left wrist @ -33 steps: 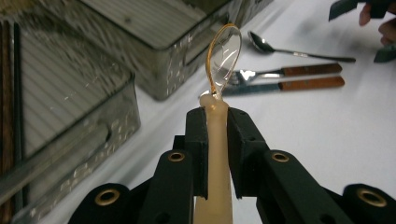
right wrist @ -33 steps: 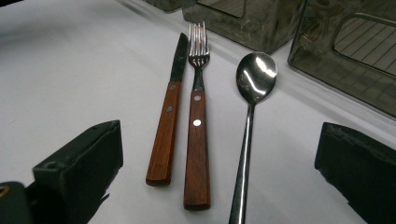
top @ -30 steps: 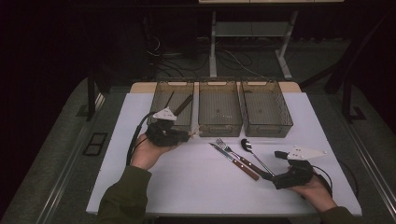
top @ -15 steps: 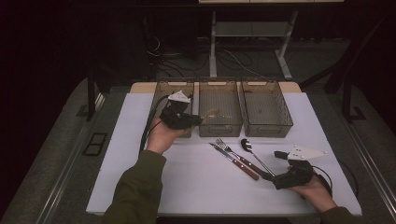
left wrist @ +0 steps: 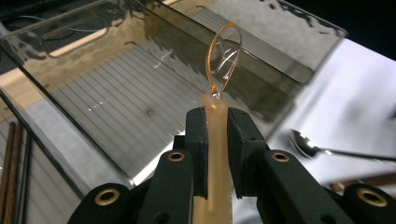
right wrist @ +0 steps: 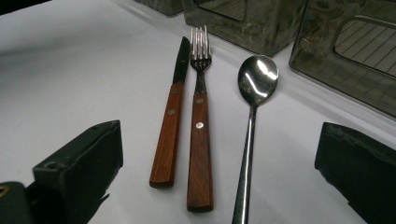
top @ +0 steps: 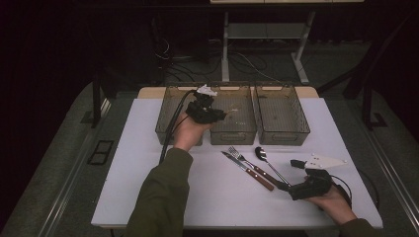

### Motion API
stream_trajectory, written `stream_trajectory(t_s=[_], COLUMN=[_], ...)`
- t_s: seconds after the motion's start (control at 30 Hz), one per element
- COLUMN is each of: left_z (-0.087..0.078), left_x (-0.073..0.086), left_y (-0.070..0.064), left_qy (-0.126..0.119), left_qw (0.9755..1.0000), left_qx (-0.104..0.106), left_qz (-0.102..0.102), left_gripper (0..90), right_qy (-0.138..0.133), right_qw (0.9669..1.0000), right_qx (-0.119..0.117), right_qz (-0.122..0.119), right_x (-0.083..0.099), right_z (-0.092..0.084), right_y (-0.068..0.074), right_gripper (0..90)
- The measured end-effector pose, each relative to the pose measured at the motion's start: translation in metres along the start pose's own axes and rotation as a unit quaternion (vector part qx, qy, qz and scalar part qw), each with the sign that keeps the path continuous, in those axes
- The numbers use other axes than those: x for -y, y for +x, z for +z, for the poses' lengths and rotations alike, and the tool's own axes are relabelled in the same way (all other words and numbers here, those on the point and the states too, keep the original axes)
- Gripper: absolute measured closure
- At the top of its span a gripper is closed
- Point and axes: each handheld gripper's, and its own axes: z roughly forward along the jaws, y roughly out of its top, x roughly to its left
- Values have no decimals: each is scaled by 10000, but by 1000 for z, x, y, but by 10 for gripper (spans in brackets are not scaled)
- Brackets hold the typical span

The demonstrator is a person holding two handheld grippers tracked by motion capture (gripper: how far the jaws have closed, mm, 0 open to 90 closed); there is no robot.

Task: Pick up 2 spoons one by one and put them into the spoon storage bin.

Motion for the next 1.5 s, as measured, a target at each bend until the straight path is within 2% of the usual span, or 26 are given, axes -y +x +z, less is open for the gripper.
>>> stream_trajectory(t_s=[0.1,0.2,0.37,0.4,0.43,0.47,0.73,0.8,0.9,1.0,1.13,1.3,1.5], left_z=[15,29,46,48,48,49,42,37,31,24,13,-3,-21], left_x=[-4,-5,-4,-4,-3,-2,1,2,5,9,15,28,51], left_y=[2,3,4,4,6,6,7,6,1,-3,-10,-14,-22], left_qy=[25,232,378,351,382,303,149,102,-97,-102,-216,-327,-422], left_qw=[9999,9996,9987,9988,9989,9988,9992,9995,9994,9994,9993,9990,9987], left_qx=[-25,-37,56,41,38,63,211,253,315,314,283,275,189], left_qz=[-122,-160,-341,-346,-267,-381,-321,-170,-137,39,149,151,199], left_gripper=[784,784,780,773,762,697,507,480,448,411,334,230,135], right_qy=[0,-26,-54,-57,-55,-55,-56,-56,-50,-25,-7,13,22], right_qw=[10000,10000,10000,10000,10000,10000,10000,10000,10000,10000,10000,10000,10000], right_qx=[-9,-7,-14,-17,-18,-18,-23,-21,-21,-14,-15,0,16], right_qz=[11,-7,-12,-18,-17,-13,-20,-27,-18,-21,-6,-21,-4], right_x=[0,0,0,0,0,0,0,0,0,0,0,0,0], right_z=[0,0,-1,-1,-1,-1,-1,-1,-1,0,0,0,0], right_y=[0,0,1,1,1,1,1,1,1,0,0,0,0], right_gripper=[12,12,12,12,12,12,12,12,12,12,12,12,12])
